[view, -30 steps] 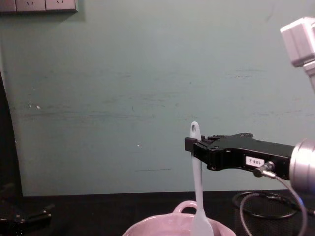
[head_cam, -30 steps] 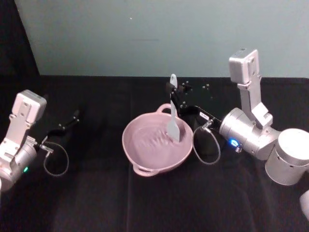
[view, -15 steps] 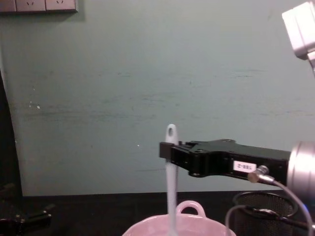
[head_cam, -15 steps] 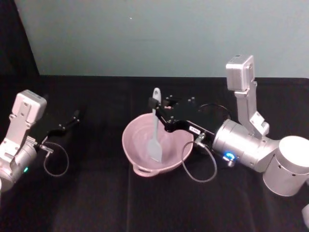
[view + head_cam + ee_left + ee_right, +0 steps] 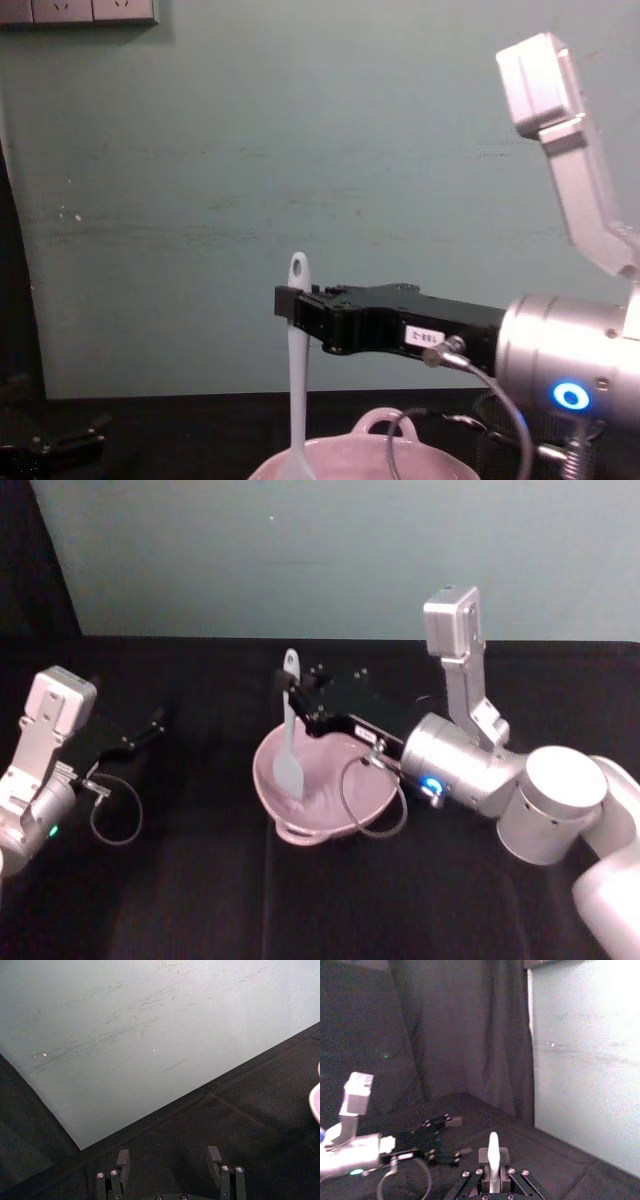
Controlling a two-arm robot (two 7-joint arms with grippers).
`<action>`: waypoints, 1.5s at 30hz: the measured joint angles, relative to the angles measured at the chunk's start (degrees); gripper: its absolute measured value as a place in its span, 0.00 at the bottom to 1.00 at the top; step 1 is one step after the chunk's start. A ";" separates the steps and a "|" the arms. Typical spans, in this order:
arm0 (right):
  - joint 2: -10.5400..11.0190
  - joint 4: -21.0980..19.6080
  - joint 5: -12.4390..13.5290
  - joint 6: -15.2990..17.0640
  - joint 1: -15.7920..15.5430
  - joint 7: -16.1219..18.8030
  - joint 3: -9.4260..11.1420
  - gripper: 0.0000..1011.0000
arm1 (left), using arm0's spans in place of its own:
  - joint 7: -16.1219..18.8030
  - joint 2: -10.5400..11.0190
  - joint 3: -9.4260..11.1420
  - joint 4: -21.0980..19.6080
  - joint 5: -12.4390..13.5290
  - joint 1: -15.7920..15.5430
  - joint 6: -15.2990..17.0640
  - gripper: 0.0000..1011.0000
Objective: Use the one hand to pick up the spoon and stir the clear water in the bowl.
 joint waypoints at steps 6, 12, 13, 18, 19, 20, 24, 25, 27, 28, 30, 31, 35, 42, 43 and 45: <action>-2.81 5.91 -2.23 -4.24 2.80 -1.69 -0.06 0.11 | 0.00 0.00 0.00 0.00 0.00 0.00 0.00 1.00; -4.19 9.41 -4.31 -6.68 4.45 -3.46 1.32 0.11 | 0.00 0.00 0.00 0.00 0.00 0.00 0.00 1.00; -4.24 9.77 -4.77 -7.05 4.57 -3.83 1.74 0.11 | 0.00 0.00 0.00 0.00 0.00 0.00 0.00 1.00; -3.89 9.56 -5.92 -7.21 4.41 -4.94 3.10 0.11 | 0.00 0.00 0.00 0.00 0.00 0.00 0.00 1.00; -3.71 9.31 -6.07 -6.93 4.27 -5.09 3.27 0.11 | 0.00 0.00 0.00 0.00 0.00 0.00 0.00 1.00; -3.24 8.72 -6.41 -6.09 3.98 -5.33 3.64 0.11 | 0.00 0.00 0.00 0.00 0.00 0.00 0.00 1.00; -1.92 6.48 -6.92 -3.49 2.80 -5.72 4.48 0.11 | 0.00 0.00 0.00 0.00 0.00 0.00 0.00 1.00; -1.58 5.90 -6.95 -2.95 2.45 -5.74 4.65 0.11 | 0.00 0.00 0.00 0.00 0.00 0.00 0.00 1.00; -0.54 3.75 -6.91 -1.46 1.26 -5.68 5.14 0.11 | 0.00 0.00 0.00 0.00 0.00 0.00 0.00 1.00; -0.30 3.25 -6.87 -1.11 0.98 -5.60 5.23 0.11 | 0.00 0.00 0.00 0.00 0.00 0.00 0.00 1.00; 0.89 0.55 -6.31 0.09 -0.58 -5.05 5.73 0.11 | 0.00 0.00 0.00 0.00 0.00 0.00 0.00 1.00; 1.18 -0.23 -6.05 0.35 -1.04 -4.87 5.85 0.11 | 0.00 0.00 0.00 0.00 0.00 0.00 0.00 1.00; 2.69 -4.14 -4.52 1.36 -3.55 -3.78 6.28 0.11 | 0.00 0.00 0.00 0.00 0.00 0.00 0.00 1.00; 3.75 -8.18 -0.63 2.58 -6.91 -1.63 5.37 0.11 | 0.00 0.00 0.00 0.00 0.00 0.00 0.00 1.00; 3.70 -8.29 -0.26 2.72 -7.04 -1.48 5.14 0.11 | 0.00 0.00 0.00 0.00 0.00 0.00 0.00 1.00; 3.56 -8.36 0.35 2.94 -7.16 -1.23 4.65 0.11 | 0.00 0.00 0.00 0.00 0.00 0.00 0.00 1.00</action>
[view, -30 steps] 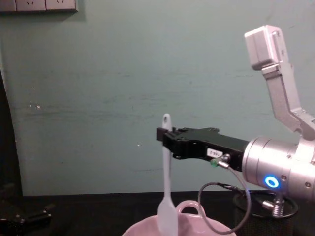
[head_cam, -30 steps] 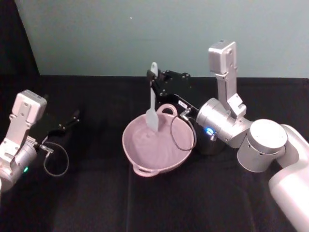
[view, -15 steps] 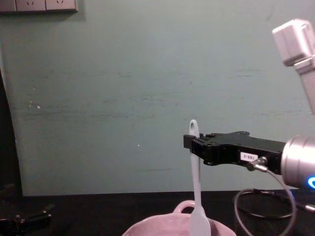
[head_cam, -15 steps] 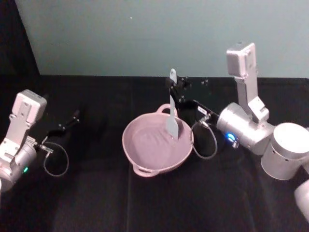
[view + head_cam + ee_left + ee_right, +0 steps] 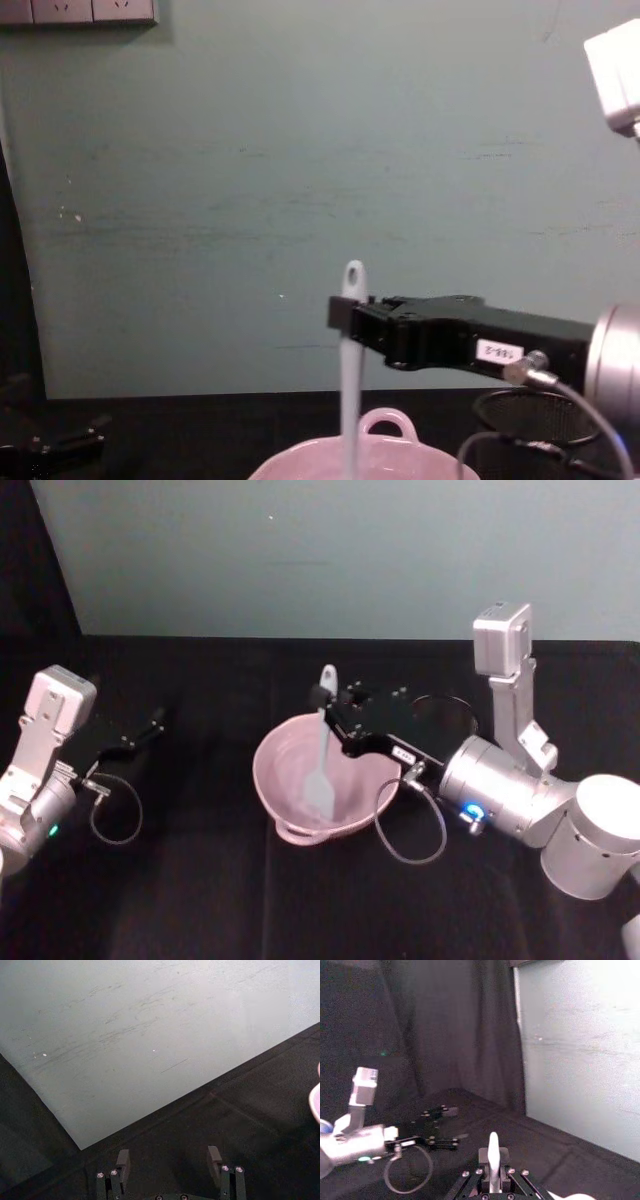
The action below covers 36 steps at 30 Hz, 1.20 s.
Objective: Use the one hand to pick up the spoon and stir the clear water in the bowl.
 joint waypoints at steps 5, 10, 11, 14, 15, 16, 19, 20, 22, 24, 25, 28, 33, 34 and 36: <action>-1.25 0.95 1.09 -0.28 0.70 0.24 -1.83 0.11 | 0.00 0.00 0.00 0.00 0.00 0.00 0.00 1.00; -3.12 4.23 1.12 -1.95 3.05 0.08 -3.13 0.11 | 0.00 0.00 0.00 0.00 0.00 0.00 0.00 1.00; -3.44 4.92 1.08 -2.28 3.47 0.03 -3.30 0.11 | 0.00 0.00 0.00 0.00 0.00 0.00 0.00 1.00; -4.85 8.01 0.53 -3.62 5.34 -0.49 -3.75 0.11 | 0.00 0.00 0.00 0.00 0.00 0.00 0.00 1.00; -5.10 8.59 0.36 -3.91 5.70 -0.69 -3.77 0.11 | 0.00 0.00 0.00 0.00 0.00 0.00 0.00 1.00; -5.54 9.56 0.09 -4.43 6.27 -0.89 -3.79 0.11 | 0.00 0.00 0.00 0.00 0.00 0.00 0.00 1.00; -7.18 13.06 -1.00 -6.70 8.13 -1.75 -3.64 0.11 | 0.00 0.00 0.00 0.00 0.00 0.00 0.00 1.00; -7.51 13.75 -1.28 -7.27 8.49 -1.94 -3.55 0.11 | 0.00 0.00 0.00 0.00 0.00 0.00 0.00 1.00; -8.26 15.37 -1.98 -8.63 9.41 -2.50 -3.08 0.11 | 0.00 0.00 0.00 0.00 0.00 0.00 0.00 1.00; -8.52 16.09 -2.45 -9.24 9.81 -2.83 -2.78 0.11 | 0.00 0.00 0.00 0.00 0.00 0.00 0.00 1.00; -8.63 16.44 -2.81 -9.53 9.98 -3.05 -2.59 0.11 | 0.00 0.00 0.00 0.00 0.00 0.00 0.00 1.00; -8.66 16.77 -3.86 -9.97 10.23 -3.85 -1.91 0.11 | 0.00 0.00 0.00 0.00 0.00 0.00 0.00 1.00; -7.46 15.13 -5.07 -9.32 9.49 -4.46 -0.55 0.11 | 0.00 0.00 0.00 0.00 0.00 0.00 0.00 1.00; -7.26 14.82 -5.18 -9.13 9.31 -4.55 -0.40 0.11 | 0.00 0.00 0.00 0.00 0.00 0.00 0.00 1.00; -6.35 13.39 -5.52 -8.17 8.50 -4.69 0.14 0.11 | 0.00 0.00 0.00 0.00 0.00 0.00 0.00 1.00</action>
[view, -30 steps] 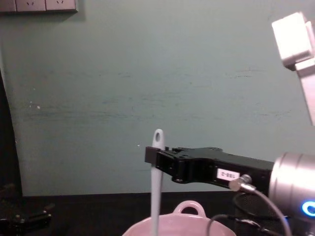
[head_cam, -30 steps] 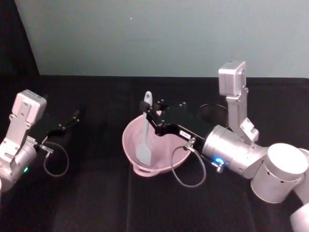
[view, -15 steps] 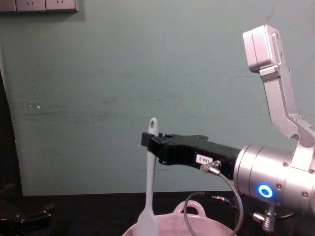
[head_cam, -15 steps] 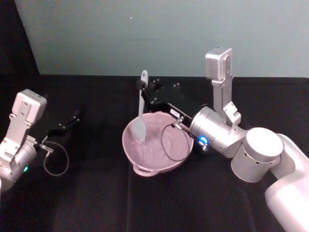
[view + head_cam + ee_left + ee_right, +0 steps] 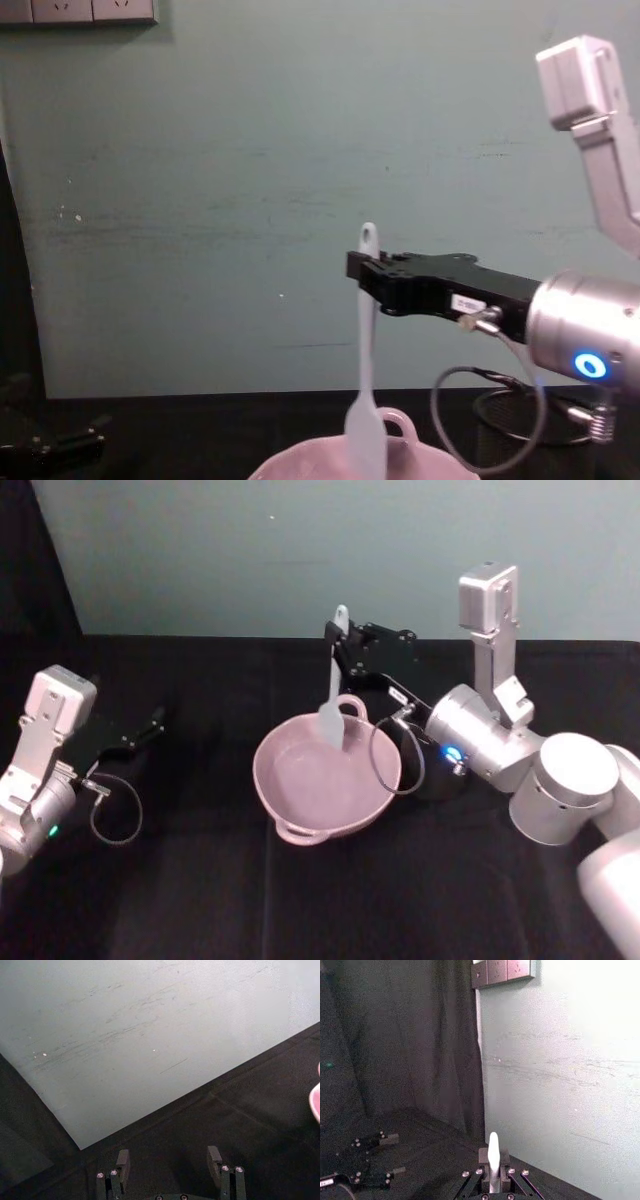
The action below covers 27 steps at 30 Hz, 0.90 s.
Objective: Use the one hand to pick up the spoon and stir the clear water in the bowl.
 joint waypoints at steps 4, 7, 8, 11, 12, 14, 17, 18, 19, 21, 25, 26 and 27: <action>1.59 -2.46 -0.41 1.79 -1.44 -0.05 0.75 0.11 | 0.00 0.00 0.00 0.00 0.00 0.00 0.00 1.00; 3.00 -4.77 -0.44 3.61 -2.79 -0.02 1.31 0.11 | 0.00 0.00 0.00 0.00 0.00 0.00 0.00 1.00; 3.32 -5.37 -0.39 4.12 -3.12 -0.01 1.44 0.11 | 0.00 0.00 0.00 0.00 0.00 0.00 0.00 1.00; 4.67 -8.02 0.24 6.00 -4.66 0.54 1.78 0.11 | 0.00 0.00 0.00 0.00 0.00 0.00 0.00 1.00; 5.40 -9.53 0.82 6.89 -5.51 1.06 1.87 0.11 | 0.00 0.00 0.00 0.00 0.00 0.00 0.00 1.00; 6.07 -10.90 1.44 7.65 -6.32 1.57 1.92 0.11 | 0.00 0.00 0.00 0.00 0.00 0.00 0.00 1.00; 7.08 -13.33 2.91 8.99 -7.67 2.50 1.93 0.11 | 0.00 0.00 0.00 0.00 0.00 0.00 0.00 1.00; 7.26 -13.80 3.35 9.31 -7.92 2.72 1.90 0.11 | 0.00 0.00 0.00 0.00 0.00 0.00 0.00 1.00; 7.43 -14.15 3.80 9.65 -8.12 2.96 1.84 0.11 | 0.00 0.00 0.00 0.00 0.00 0.00 0.00 1.00; 7.70 -14.93 5.10 10.36 -8.67 3.55 1.52 0.11 | 0.00 0.00 0.00 0.00 0.00 0.00 0.00 1.00; 7.27 -14.63 7.07 10.85 -8.75 4.30 0.75 0.11 | 0.00 0.00 0.00 0.00 0.00 0.00 0.00 1.00; 7.04 -14.34 7.38 10.90 -8.64 4.35 0.53 0.11 | 0.00 0.00 0.00 0.00 0.00 0.00 0.00 1.00; 6.55 -13.71 7.86 10.92 -8.25 4.38 0.09 0.11 | 0.00 0.00 0.00 0.00 0.00 0.00 0.00 1.00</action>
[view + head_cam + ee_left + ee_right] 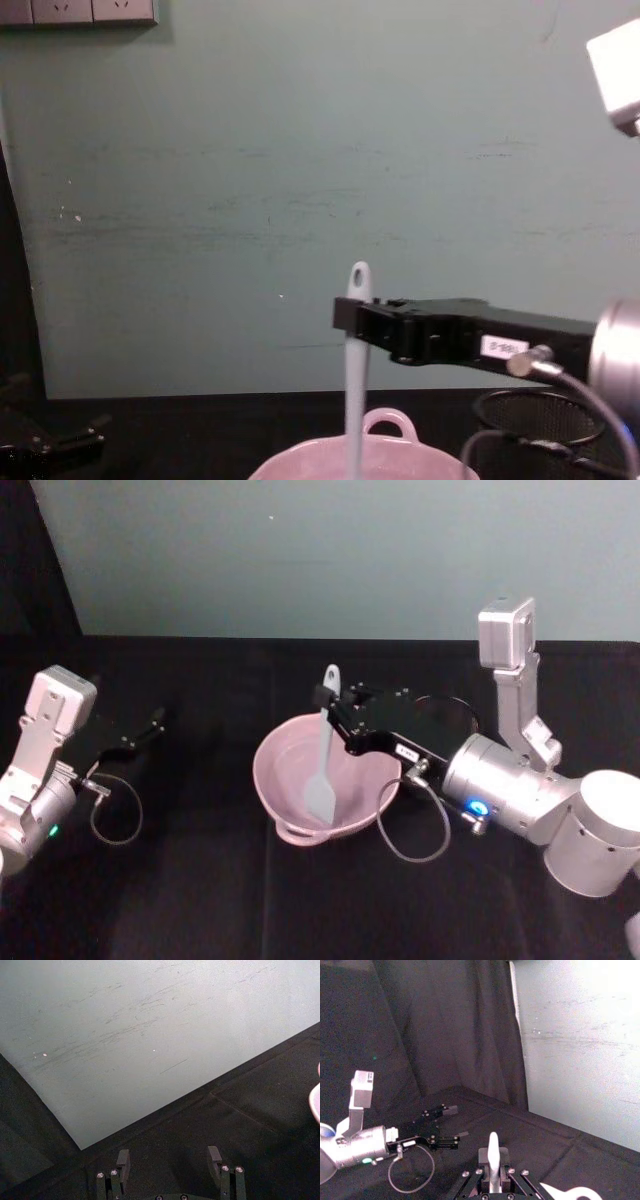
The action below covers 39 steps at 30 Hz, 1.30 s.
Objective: Use the one hand to pick up the spoon and stir the clear water in the bowl.
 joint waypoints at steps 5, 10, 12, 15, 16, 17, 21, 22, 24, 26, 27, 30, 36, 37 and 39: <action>-2.26 3.23 0.70 -1.39 1.42 -0.87 -0.97 0.11 | 0.00 0.00 0.00 0.00 0.00 0.00 0.00 1.00; -5.13 7.87 -0.09 -5.36 3.44 -3.08 -1.49 0.11 | 0.00 0.00 0.00 0.00 0.00 0.00 0.00 1.00; -6.12 9.86 -1.12 -7.10 4.34 -4.07 -1.46 0.11 | 0.00 0.00 0.00 0.00 0.00 0.00 0.00 1.00; -7.13 12.39 -2.69 -8.97 5.54 -5.25 -1.10 0.11 | 0.00 0.00 0.00 0.00 0.00 0.00 0.00 1.00; -7.28 12.85 -2.99 -9.27 5.74 -5.50 -0.96 0.11 | 0.00 0.00 0.00 0.00 0.00 0.00 0.00 1.00; -7.61 13.84 -3.68 -9.91 6.18 -5.99 -0.59 0.11 | 0.00 0.00 0.00 0.00 0.00 0.00 0.00 1.00; -7.75 14.86 -4.97 -10.93 6.62 -6.83 0.27 0.11 | 0.00 0.00 0.00 0.00 0.00 0.00 0.00 1.00; -7.62 14.92 -5.45 -11.12 6.70 -7.09 0.71 0.11 | 0.00 0.00 0.00 0.00 0.00 0.00 0.00 1.00; -7.28 14.78 -5.83 -11.10 6.71 -7.12 1.16 0.11 | 0.00 0.00 0.00 0.00 0.00 0.00 0.00 1.00; -6.54 13.95 -6.03 -10.44 6.51 -7.06 1.81 0.11 | 0.00 0.00 0.00 0.00 0.00 0.00 0.00 1.00; -6.25 13.56 -6.02 -9.97 6.38 -6.92 2.03 0.11 | 0.00 0.00 0.00 0.00 0.00 0.00 0.00 1.00; -4.47 10.93 -5.22 -7.32 5.27 -5.54 3.09 0.11 | 0.00 0.00 0.00 0.00 0.00 0.00 0.00 1.00; -1.03 5.16 -3.19 -3.72 2.29 -2.88 3.51 0.11 | 0.00 0.00 0.00 0.00 0.00 0.00 0.00 1.00; -0.57 4.26 -2.91 -3.42 1.78 -2.54 3.48 0.11 | 0.00 0.00 0.00 0.00 0.00 0.00 0.00 1.00; 0.52 2.01 -2.07 -2.76 0.35 -1.70 3.14 0.11 | 0.00 0.00 0.00 0.00 0.00 0.00 0.00 1.00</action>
